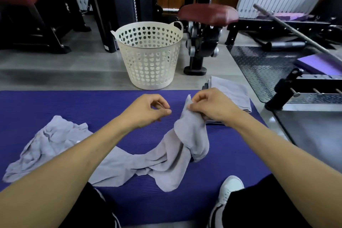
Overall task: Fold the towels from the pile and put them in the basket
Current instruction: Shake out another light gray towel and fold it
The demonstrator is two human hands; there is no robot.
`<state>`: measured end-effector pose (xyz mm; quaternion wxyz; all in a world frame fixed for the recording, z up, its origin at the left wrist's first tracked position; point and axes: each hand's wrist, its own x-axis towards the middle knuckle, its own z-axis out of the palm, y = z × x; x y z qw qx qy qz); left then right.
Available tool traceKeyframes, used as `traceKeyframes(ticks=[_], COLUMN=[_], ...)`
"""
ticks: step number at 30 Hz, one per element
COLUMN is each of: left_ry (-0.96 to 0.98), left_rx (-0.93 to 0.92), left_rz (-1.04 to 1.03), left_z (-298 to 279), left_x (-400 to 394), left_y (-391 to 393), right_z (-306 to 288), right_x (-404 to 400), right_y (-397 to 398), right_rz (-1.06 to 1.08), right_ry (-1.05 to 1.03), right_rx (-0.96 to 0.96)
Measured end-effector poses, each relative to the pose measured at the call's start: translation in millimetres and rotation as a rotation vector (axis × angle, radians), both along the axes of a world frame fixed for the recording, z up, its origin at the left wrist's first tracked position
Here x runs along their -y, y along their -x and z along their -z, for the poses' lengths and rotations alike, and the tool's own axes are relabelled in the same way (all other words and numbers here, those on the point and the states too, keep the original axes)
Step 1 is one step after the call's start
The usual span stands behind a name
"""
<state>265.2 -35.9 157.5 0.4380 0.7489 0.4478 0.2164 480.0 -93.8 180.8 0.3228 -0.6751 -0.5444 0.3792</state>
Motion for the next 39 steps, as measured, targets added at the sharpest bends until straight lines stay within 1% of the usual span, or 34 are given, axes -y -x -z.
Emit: traceKeyframes(ticks=[4, 8, 10, 13, 16, 17, 18, 20, 23, 24, 26, 27, 28, 30, 31, 33, 34, 36, 38, 39], left_ry=[0.005, 0.052, 0.04, -0.034, -0.079, -0.084, -0.083, -0.039, 0.06, 0.072, 0.068, 0.059, 0.051, 0.037, 0.038, 0.053, 0.06, 0.09, 0.156, 0.181], left_rx=[0.013, 0.013, 0.017, 0.046, 0.052, 0.04, 0.025, 0.017, 0.078, 0.11, 0.193, 0.232, 0.262, 0.289, 0.3, 0.317, 0.32, 0.323, 0.304, 0.261], left_rz=[0.038, 0.08, 0.046, -0.071, -0.078, -0.063, -0.051, -0.037, -0.019, -0.016, -0.035, -0.047, -0.049, -0.012, 0.019, 0.086, 0.098, 0.052, 0.016, 0.02], left_z=[-2, -5, -1, 7, 10, 10, 9, 6, 3, 2, -2, -4, -7, -12, -15, -16, -16, -15, -12, -9], left_x=[7, 15, 19, 23, 23, 22, 21, 21, 19, 18, 16, 14, 12, 10, 11, 15, 17, 16, 12, 10], left_y=[-11, -20, -26, -33, -34, -34, -34, -33, -31, -30, -28, -26, -24, -18, -15, -13, -13, -13, -10, -9], right_z=[6, 4, 2, 1, 0, -1, -2, -2, 2, 3, 0, -2, -3, -4, -2, 2, 3, 2, 0, -1], right_x=[-3, -7, -6, -4, -3, -2, 0, 2, 4, 4, 5, 7, 9, 14, 15, 16, 15, 12, 8, 6], right_y=[0, 9, 15, 19, 19, 18, 17, 15, 9, 7, 4, 4, 5, 7, 9, 14, 16, 19, 19, 18], right_rz=[0.242, 0.341, 0.359, 0.394, 0.406, 0.398, 0.391, 0.383, 0.349, 0.313, 0.159, 0.065, -0.022, -0.149, -0.191, -0.236, -0.226, -0.164, -0.074, -0.03], right_ry=[0.193, 0.224, 0.224, 0.206, 0.193, 0.181, 0.16, 0.092, -0.081, -0.169, -0.353, -0.418, -0.447, -0.422, -0.4, -0.405, -0.416, -0.435, -0.459, -0.468], right_rx=[-0.388, -0.706, -0.804, -0.89, -0.937, -0.909, -0.842, -0.626, -0.311, -0.17, 0.104, 0.173, 0.194, 0.152, 0.135, 0.183, 0.231, 0.291, 0.295, 0.292])
